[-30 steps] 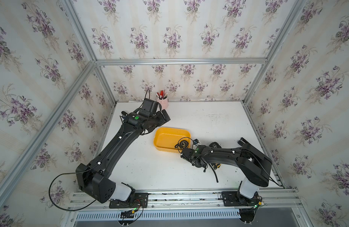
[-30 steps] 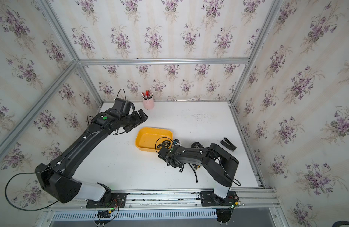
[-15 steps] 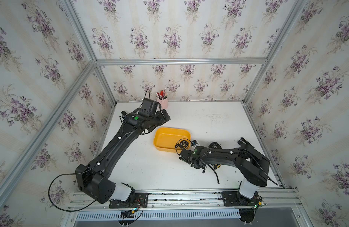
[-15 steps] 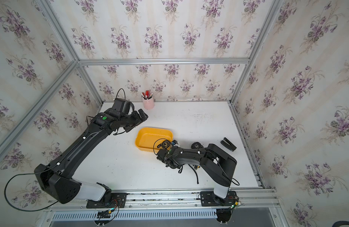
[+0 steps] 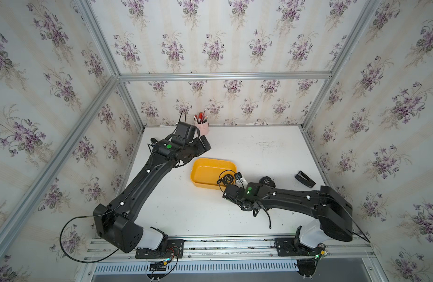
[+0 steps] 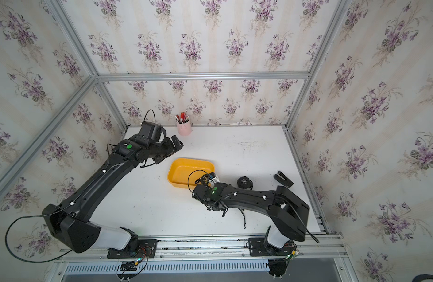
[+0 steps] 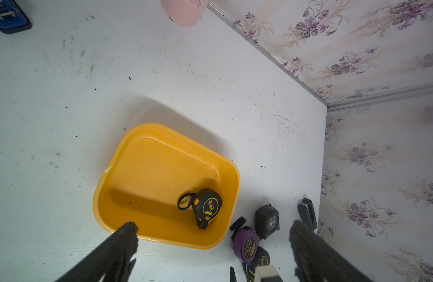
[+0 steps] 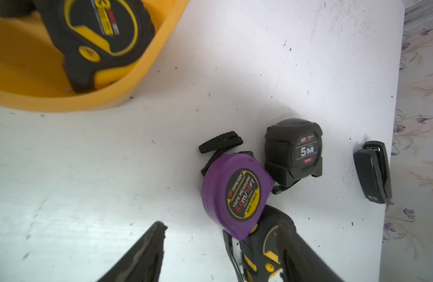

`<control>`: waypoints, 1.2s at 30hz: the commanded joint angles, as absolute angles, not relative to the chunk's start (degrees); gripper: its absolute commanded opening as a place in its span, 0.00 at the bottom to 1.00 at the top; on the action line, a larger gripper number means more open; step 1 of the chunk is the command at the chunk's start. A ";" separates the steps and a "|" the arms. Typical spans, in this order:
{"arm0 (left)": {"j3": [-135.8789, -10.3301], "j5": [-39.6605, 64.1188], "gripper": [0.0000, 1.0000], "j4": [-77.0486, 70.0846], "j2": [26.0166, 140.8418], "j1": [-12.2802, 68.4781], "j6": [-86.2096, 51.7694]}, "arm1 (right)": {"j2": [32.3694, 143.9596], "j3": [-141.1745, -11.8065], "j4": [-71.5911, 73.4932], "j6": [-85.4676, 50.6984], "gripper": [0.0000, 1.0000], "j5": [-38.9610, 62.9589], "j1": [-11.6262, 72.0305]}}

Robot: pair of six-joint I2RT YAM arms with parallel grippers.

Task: Take the tape measure out of the storage box
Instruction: Place the tape measure at the center of the board, then pick up the tape measure from the storage box.

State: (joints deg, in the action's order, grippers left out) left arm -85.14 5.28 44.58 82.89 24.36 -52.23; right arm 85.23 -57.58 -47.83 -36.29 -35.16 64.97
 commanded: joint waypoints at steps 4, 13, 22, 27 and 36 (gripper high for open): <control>-87.56 9.84 1.00 46.93 89.20 24.63 -44.65 | 64.76 -55.29 -40.67 -40.91 0.77 -32.47 61.16; -94.70 9.98 1.00 58.47 103.86 30.64 -28.42 | 56.36 -51.96 -35.15 -40.89 0.79 -28.52 53.15; -103.17 5.30 1.00 69.43 113.27 33.40 -14.30 | 52.81 -49.05 -34.74 -40.79 0.79 -25.71 47.64; -103.42 5.26 1.00 68.67 116.56 35.23 -8.41 | 51.86 -47.70 -34.64 -40.76 0.80 -24.98 46.28; -102.82 2.49 1.00 63.26 119.94 38.67 -1.55 | 51.71 -46.89 -34.28 -40.56 0.80 -24.22 45.33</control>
State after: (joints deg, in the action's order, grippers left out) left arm -102.43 3.49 65.08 119.20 38.33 -5.19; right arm 51.72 -46.89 -35.64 -40.49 -24.62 45.56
